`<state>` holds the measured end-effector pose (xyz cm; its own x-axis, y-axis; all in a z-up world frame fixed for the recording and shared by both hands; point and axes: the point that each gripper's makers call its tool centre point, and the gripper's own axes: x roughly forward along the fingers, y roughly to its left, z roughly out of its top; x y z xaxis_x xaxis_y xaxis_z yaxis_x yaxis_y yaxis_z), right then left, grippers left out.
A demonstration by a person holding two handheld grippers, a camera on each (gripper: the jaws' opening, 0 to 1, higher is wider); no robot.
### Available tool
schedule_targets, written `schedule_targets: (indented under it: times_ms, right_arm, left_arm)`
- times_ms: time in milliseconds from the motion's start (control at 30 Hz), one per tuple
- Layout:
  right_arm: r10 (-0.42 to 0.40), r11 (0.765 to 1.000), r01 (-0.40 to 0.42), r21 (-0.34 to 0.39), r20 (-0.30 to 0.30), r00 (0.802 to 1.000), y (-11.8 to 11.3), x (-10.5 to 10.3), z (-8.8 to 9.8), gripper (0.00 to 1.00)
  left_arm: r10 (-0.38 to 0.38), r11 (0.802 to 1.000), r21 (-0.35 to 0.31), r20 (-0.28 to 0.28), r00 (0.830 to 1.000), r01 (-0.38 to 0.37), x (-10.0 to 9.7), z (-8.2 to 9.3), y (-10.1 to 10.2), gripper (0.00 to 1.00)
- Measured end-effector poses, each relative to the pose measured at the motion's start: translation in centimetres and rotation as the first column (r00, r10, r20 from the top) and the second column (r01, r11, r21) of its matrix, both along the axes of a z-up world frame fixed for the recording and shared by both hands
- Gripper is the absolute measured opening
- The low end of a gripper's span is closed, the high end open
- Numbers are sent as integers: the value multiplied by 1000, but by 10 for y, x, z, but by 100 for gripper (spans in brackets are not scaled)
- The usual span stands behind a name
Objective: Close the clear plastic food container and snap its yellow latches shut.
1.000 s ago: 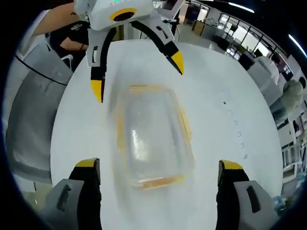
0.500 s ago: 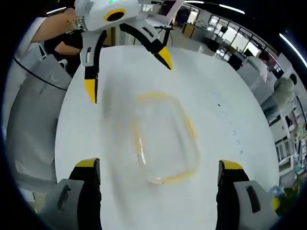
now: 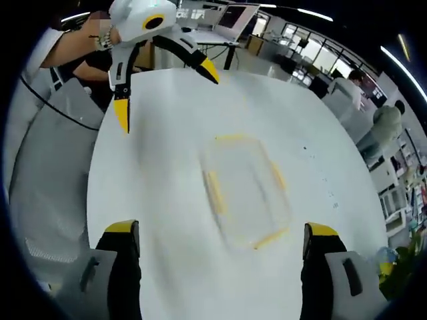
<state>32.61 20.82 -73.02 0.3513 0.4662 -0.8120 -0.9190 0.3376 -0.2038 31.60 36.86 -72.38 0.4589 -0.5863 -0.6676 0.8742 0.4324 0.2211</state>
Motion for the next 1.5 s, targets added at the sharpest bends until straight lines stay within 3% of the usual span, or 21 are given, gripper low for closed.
schedule_targets:
  times_ms: [100,300,500,600,633,833,867,1033,1200,1400,1500]
  right_arm:
    - [-29,1000,29,1,10,1000,-2,-5,-1,99]
    - [-96,995,96,21,29,995,-6,-17,3,99]
    - [-148,985,142,96,56,987,0,-32,14,94]
    - [-155,983,149,103,51,987,3,-40,11,100]
    - [-174,981,166,101,76,982,2,-39,11,99]
    - [-245,961,228,156,100,964,5,-46,11,100]
    - [-277,949,252,189,119,953,7,-44,14,100]
    - [-356,909,317,271,108,928,7,-54,17,100]
    - [-436,871,392,297,100,894,-1,-67,9,100]
    - [-504,821,457,342,60,861,0,-86,-1,100]
    - [-546,779,493,388,34,837,3,-94,-3,100]
  left_arm:
    - [21,1000,-24,33,999,-20,-11,1,6,98]
    - [99,991,-90,34,994,-96,-30,4,26,99]
    - [216,969,-133,61,974,-207,-33,5,52,95]
    - [257,958,-135,7,966,-254,-44,-4,62,96]
    - [257,956,-143,-5,966,-255,-49,-6,64,96]
    - [331,925,-209,32,943,-318,-63,1,79,99]
    - [347,916,-223,30,937,-332,-64,2,81,99]
    - [410,879,-278,26,912,-388,-74,3,94,98]
    - [423,876,-260,7,906,-407,-85,-7,97,97]
    - [428,867,-298,37,903,-399,-89,8,96,97]
    - [437,869,-285,58,898,-405,-90,7,100,97]
